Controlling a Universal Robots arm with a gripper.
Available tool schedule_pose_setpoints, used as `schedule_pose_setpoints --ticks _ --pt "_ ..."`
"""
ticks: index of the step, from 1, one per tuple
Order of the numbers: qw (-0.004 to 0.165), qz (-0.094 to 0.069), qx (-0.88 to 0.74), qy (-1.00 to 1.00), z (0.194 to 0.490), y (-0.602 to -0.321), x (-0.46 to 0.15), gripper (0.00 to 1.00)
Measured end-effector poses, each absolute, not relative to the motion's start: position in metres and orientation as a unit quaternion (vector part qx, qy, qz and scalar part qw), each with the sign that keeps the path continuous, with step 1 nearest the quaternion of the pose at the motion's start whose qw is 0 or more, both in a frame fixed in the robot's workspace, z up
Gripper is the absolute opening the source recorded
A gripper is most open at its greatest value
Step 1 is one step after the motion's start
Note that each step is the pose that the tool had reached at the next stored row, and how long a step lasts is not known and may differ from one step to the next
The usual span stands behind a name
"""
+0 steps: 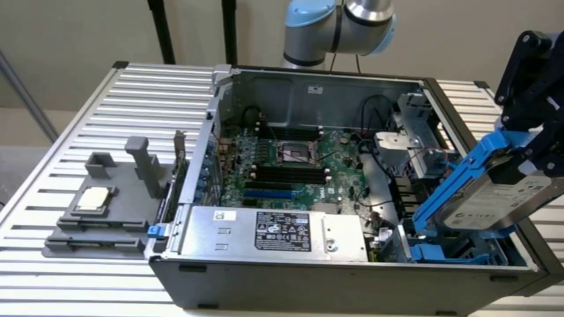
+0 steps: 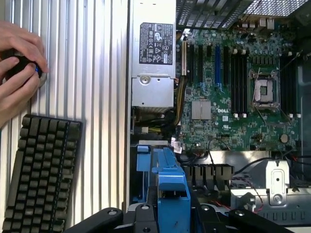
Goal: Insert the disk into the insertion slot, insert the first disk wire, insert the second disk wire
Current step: 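Insert the disk into the insertion slot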
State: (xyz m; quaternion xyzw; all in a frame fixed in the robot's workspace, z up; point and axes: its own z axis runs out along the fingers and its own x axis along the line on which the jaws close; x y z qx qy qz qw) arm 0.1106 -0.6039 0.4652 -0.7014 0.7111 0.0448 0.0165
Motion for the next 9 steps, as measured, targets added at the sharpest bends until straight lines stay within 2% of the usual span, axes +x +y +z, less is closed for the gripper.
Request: schedule_pose_setpoints --ticks 9 --pt "0.020 0.041 -0.703 0.710 0.4574 -0.6067 0.1070 0.32"
